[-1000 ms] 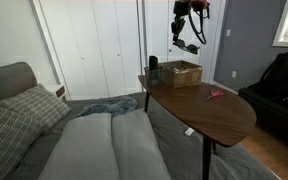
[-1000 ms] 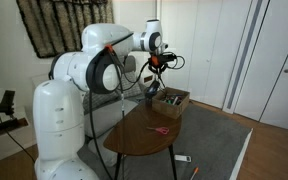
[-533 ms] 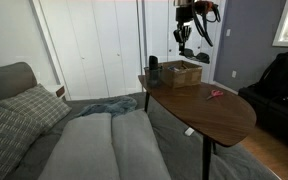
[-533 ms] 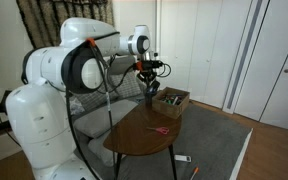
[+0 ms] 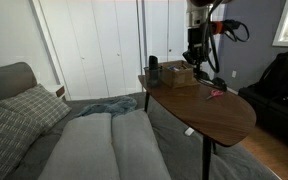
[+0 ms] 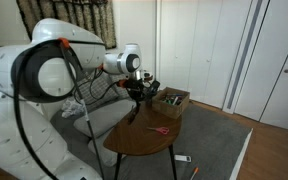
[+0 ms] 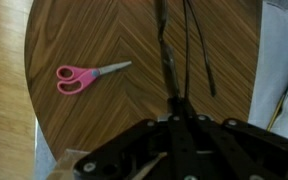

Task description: Remove the sunglasses from the cardboard box and place them on the table

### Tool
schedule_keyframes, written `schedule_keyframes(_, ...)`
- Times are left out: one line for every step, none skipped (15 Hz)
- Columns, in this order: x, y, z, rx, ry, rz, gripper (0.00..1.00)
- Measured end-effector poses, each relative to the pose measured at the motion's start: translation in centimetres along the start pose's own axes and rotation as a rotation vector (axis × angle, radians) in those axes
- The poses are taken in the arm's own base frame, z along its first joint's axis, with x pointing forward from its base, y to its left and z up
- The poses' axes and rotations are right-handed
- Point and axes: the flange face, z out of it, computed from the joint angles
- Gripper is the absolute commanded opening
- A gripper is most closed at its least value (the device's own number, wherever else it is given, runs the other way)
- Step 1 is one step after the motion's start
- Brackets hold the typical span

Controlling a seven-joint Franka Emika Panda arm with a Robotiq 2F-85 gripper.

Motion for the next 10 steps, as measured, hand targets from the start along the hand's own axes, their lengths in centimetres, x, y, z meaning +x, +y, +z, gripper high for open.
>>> schedule_keyframes(-1.1, 0.6, 1.1, 0.01, 0.002, 0.043, 0.01)
schedule_keyframes(-2.2, 1.2, 2.2, 0.03, 0.005, 0.079, 0.01)
schedule_keyframes(-3.3, 1.9, 3.4, 0.055, 0.007, 0.11, 0.01)
schedule_keyframes(-4.3, 2.7, 4.8, 0.087, 0.005, 0.144, 0.01)
schedule_keyframes(-5.4, 3.3, 6.2, 0.126, 0.001, 0.177, 0.01)
schedule_keyframes(-6.2, 4.0, 7.4, 0.163, -0.002, 0.208, 0.01)
schedule_keyframes(-6.7, 4.6, 8.5, 0.2, -0.005, 0.236, 0.01)
schedule_keyframes(-7.2, 5.1, 9.5, 0.232, -0.006, 0.259, 0.3)
schedule_keyframes(-7.5, 5.6, 10.2, 0.257, -0.004, 0.279, 0.31)
schedule_keyframes(-7.6, 6.1, 10.6, 0.277, 0.001, 0.299, 0.38)
